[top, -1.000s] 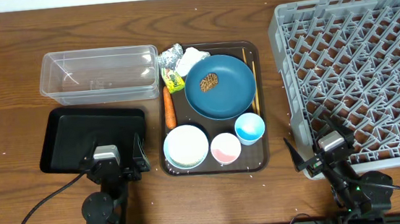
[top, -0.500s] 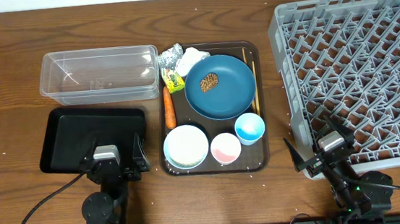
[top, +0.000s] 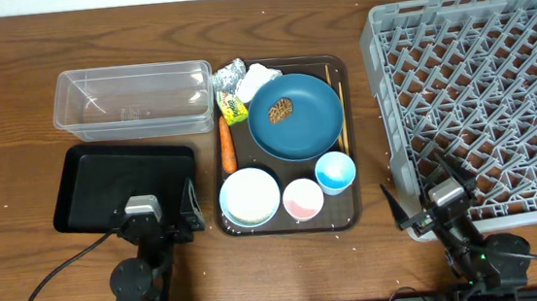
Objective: Sort waste into correct bins and load items into the dishwasher rack
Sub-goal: 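Reach the left gripper to the pink cup and grasp it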
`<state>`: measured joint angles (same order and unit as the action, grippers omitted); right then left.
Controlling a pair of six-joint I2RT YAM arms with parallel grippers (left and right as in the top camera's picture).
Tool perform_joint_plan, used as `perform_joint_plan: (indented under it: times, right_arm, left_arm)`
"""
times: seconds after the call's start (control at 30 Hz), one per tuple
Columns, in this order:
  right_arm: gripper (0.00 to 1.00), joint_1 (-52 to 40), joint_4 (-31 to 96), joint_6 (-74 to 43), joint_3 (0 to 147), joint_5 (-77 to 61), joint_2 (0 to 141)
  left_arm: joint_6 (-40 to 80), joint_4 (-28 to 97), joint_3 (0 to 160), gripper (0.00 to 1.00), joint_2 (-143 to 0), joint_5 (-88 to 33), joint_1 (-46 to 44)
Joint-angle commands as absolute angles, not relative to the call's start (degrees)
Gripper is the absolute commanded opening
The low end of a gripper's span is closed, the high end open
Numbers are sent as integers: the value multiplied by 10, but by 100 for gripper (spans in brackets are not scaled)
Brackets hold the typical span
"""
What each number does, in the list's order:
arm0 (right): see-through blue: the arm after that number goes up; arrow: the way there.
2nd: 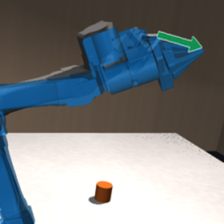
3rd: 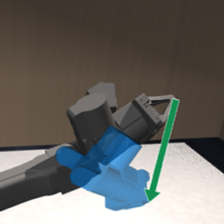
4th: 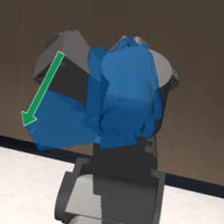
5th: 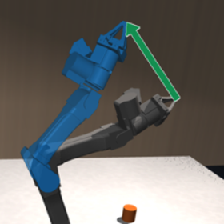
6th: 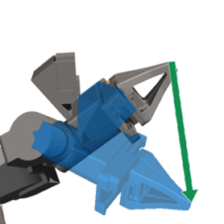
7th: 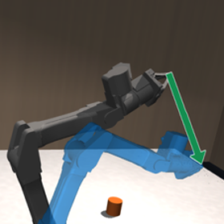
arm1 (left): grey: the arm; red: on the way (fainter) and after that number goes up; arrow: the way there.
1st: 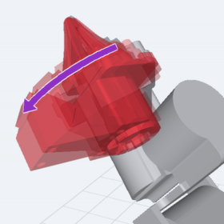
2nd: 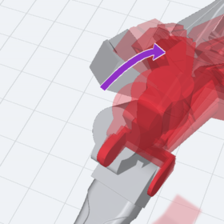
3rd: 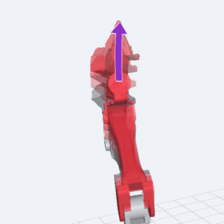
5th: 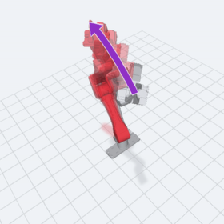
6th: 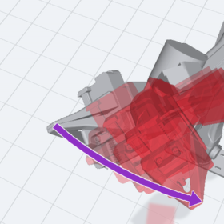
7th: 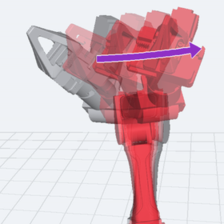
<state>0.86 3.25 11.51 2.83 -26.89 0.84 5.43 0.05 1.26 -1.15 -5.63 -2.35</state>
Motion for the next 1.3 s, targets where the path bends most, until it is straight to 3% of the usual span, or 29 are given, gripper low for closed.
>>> perform_joint_plan:
  times: [0.0, 0.1, 0.23, 0.5, 0.7, 0.93, 1.1, 1.27]
  right_arm:
    - [99, 4, -6, 40, 30, -305, 4]
    - [99, 4, -18, -4, 63, -304, 4]
    - [99, 4, 8, -4, 136, -305, 22]
    - [99, 4, 150, -4, 335, -276, 189]
    - [99, 5, 263, -2, 454, -246, 405]
    - [99, 4, 264, -4, 517, -385, 555]
    - [99, 6, 270, -6, 517, -379, 597]
    - [99, 31, 283, -127, 517, -274, 603]
  left_arm:
    - [154, -70, 6, 98, -21, -147, -22]
    - [158, -110, 44, 98, -30, -195, -22]
    - [158, -69, 140, 98, -79, -209, -22]
    - [162, 246, 457, 98, -343, -256, -37]
    - [162, 395, 623, 98, -509, -279, -102]
    - [194, 405, 638, 98, -589, -311, -122]
    - [192, 460, 638, 98, -646, -274, -188]
    - [189, 512, 638, 98, -712, -177, -279]
